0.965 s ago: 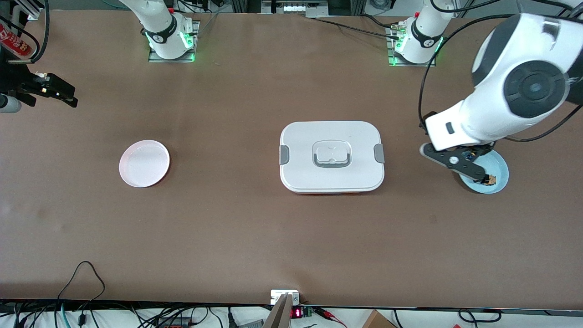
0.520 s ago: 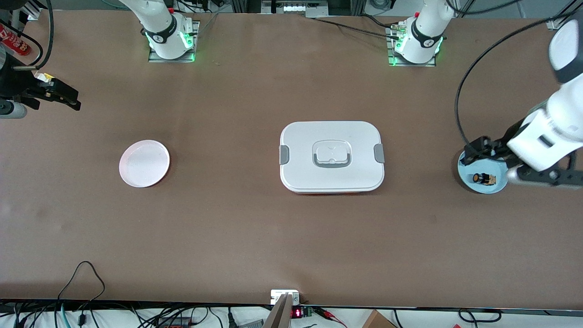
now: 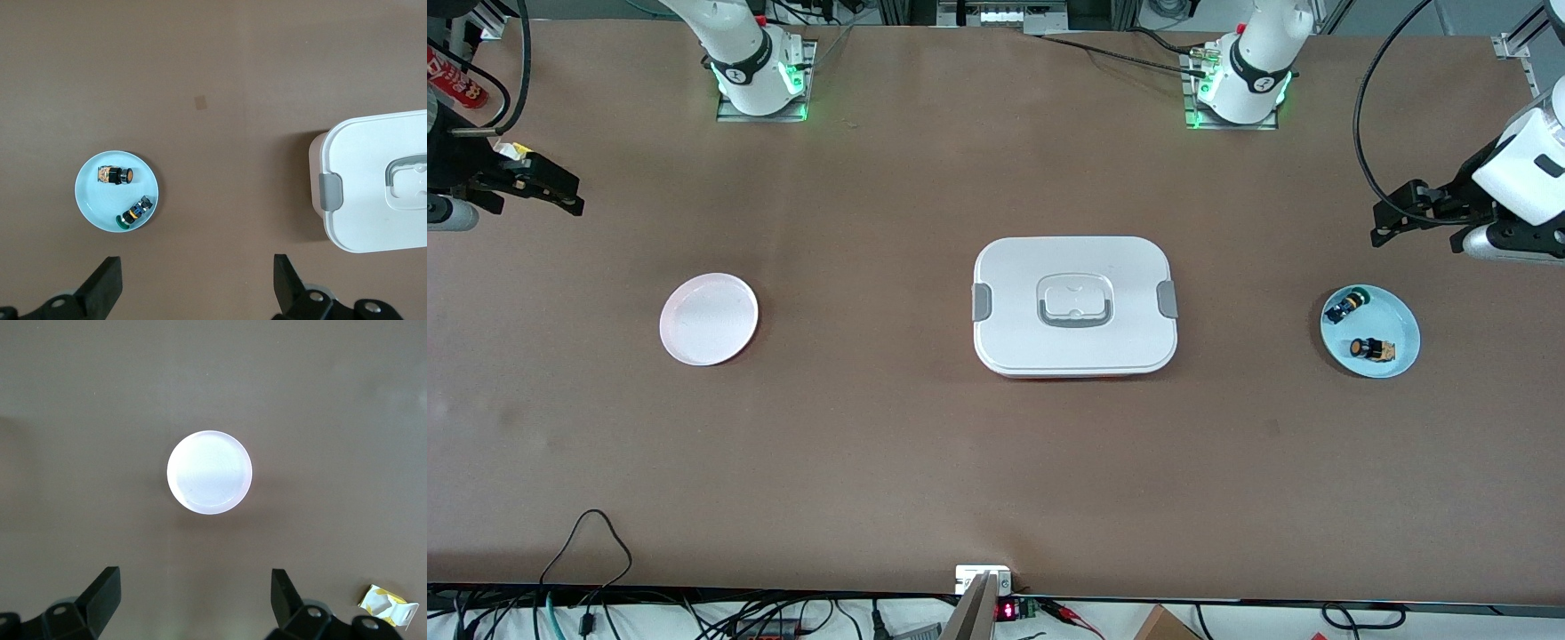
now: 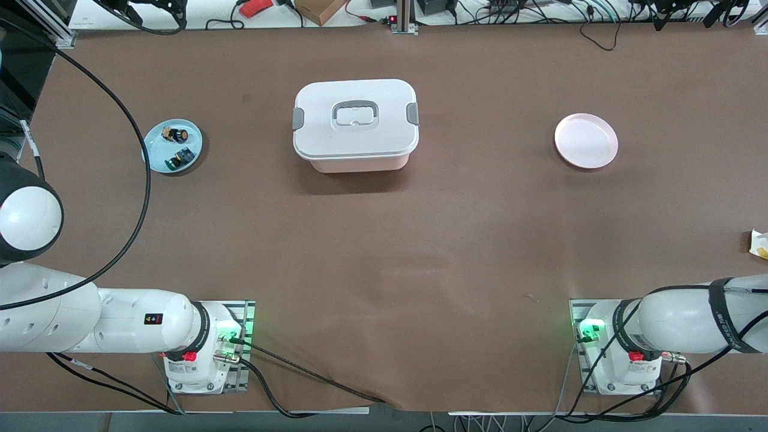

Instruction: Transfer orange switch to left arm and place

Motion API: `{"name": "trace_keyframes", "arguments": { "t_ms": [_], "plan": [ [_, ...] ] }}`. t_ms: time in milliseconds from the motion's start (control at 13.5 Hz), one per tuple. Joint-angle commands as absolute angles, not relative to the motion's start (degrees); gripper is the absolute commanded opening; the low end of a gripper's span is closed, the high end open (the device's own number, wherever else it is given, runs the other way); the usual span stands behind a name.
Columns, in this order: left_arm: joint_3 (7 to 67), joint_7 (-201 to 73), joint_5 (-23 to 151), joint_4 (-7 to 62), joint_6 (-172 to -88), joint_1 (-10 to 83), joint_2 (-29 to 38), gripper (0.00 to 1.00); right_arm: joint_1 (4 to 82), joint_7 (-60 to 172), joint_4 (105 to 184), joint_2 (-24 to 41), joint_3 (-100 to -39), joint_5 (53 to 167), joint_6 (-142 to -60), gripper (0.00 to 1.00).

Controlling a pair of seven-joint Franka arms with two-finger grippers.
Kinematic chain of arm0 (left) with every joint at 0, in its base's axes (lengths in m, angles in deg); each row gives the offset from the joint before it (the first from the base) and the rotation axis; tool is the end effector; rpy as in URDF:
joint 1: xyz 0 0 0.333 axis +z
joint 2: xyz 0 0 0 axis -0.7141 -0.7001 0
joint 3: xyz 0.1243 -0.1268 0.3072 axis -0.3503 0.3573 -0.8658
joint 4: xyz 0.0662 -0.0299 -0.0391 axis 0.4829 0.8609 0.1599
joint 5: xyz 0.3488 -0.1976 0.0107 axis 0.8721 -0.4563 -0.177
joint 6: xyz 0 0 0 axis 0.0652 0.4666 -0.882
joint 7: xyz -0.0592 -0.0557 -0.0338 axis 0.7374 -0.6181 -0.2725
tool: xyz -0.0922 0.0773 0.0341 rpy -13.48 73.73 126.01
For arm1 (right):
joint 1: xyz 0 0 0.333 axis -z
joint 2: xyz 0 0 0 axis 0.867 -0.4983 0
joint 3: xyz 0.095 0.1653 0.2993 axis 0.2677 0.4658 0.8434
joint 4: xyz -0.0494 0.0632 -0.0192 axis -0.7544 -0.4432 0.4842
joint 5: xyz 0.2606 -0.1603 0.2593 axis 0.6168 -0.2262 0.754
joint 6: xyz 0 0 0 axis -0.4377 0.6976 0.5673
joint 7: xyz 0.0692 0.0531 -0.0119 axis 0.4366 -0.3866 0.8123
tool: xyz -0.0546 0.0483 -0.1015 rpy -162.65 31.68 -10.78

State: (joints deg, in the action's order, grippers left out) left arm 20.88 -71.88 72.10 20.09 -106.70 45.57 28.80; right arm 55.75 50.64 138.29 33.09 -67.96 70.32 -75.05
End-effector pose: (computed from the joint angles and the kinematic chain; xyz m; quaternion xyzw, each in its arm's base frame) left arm 0.5748 -0.0242 0.6240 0.9994 -0.0325 0.0042 0.0084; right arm 0.5562 0.0014 0.6305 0.9995 0.0053 -0.0214 0.0215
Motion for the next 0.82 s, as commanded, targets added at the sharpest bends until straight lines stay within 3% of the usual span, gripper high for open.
{"name": "trace_keyframes", "arguments": {
  "t_ms": [0,742],
  "plan": [
    [20.7,-74.1,71.1,20.8,-106.2,46.9,29.2,1.0,54.9,51.2,136.4,32.8,-67.4,71.0,-74.4,1.0],
    [21.8,-73.2,74.4,20.6,-104.9,47.8,28.8,1.0,52.0,51.1,134.0,31.8,-67.7,71.3,-74.5,1.0]
  ]
}}
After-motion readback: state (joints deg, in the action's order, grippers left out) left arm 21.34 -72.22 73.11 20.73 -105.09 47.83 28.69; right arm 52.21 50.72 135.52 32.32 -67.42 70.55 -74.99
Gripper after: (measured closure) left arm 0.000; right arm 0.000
